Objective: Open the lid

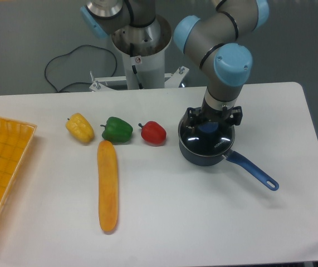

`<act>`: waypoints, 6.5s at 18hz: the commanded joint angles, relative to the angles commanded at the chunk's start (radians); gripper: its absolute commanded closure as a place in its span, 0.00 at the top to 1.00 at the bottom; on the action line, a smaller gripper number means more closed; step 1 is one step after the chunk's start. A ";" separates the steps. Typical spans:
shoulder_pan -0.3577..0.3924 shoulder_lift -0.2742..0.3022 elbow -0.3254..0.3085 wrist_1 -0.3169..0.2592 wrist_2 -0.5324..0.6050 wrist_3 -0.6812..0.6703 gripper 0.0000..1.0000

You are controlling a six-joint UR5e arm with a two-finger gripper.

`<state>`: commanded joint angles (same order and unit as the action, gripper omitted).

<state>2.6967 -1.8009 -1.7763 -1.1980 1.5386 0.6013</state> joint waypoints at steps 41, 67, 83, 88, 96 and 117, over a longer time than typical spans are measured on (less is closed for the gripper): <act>0.026 0.002 -0.037 0.029 0.029 0.020 0.98; 0.011 -0.005 -0.032 0.023 0.031 0.006 0.81; 0.008 -0.003 -0.031 0.018 0.031 0.005 0.63; -0.001 -0.002 0.001 0.005 0.031 0.006 0.63; -0.100 -0.025 0.104 0.000 0.035 0.002 0.63; -0.173 -0.048 0.161 0.015 0.031 0.031 0.63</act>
<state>2.5234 -1.8484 -1.6153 -1.1827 1.5693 0.6320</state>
